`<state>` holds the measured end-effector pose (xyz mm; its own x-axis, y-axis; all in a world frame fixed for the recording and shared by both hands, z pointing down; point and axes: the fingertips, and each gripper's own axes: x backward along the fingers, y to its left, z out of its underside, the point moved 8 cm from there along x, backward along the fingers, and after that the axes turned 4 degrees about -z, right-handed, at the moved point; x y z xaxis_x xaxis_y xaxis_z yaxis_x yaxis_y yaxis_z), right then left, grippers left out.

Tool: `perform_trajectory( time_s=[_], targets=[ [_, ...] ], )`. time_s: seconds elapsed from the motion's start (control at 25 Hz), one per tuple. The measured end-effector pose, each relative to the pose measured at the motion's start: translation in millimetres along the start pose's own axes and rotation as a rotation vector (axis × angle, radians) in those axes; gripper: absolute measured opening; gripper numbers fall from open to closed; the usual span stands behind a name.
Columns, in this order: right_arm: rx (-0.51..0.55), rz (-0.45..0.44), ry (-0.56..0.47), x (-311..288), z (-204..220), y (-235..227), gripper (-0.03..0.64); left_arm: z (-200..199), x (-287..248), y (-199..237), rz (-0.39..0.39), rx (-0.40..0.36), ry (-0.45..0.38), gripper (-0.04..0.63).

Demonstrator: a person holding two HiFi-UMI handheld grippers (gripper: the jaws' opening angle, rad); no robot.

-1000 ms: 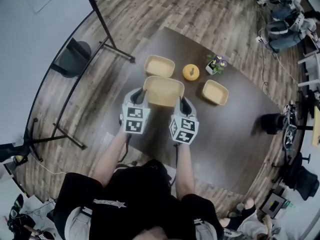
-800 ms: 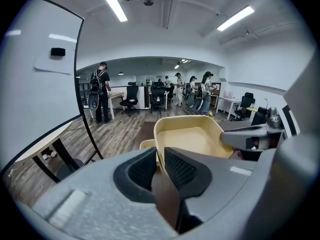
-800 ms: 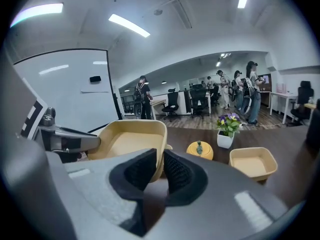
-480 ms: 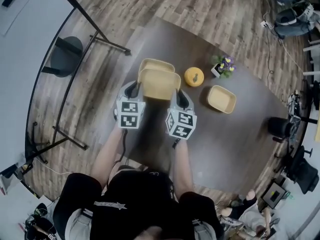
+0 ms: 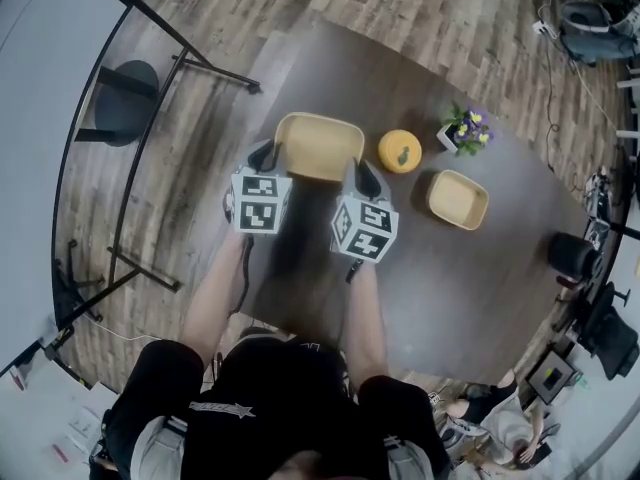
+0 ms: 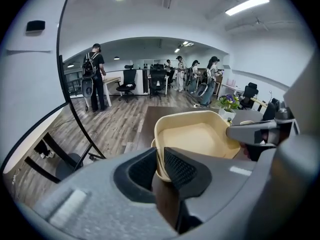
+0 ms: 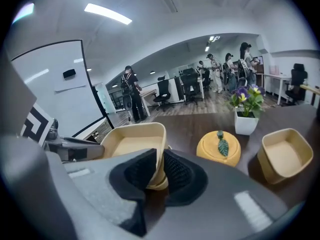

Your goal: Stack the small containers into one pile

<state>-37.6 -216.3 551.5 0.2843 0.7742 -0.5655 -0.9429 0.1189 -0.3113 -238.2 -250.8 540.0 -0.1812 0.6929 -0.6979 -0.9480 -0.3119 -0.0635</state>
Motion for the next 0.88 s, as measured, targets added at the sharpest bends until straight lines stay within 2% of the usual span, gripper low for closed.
perform_trajectory(
  time_s=[0.52,0.8,0.88],
  targets=[
    [-0.070,0.032,0.108,-31,17,-8,0.049,11,-32,3,-0.005,-0.035,0.116,0.057],
    [-0.057,0.039,0.111,-33,25,-11,0.051,17,-34,2,0.000,-0.034,0.081,0.064],
    [-0.053,0.029,0.102,-34,25,-10,0.051,18,-34,2,0.014,-0.021,0.061,0.091]
  ],
)
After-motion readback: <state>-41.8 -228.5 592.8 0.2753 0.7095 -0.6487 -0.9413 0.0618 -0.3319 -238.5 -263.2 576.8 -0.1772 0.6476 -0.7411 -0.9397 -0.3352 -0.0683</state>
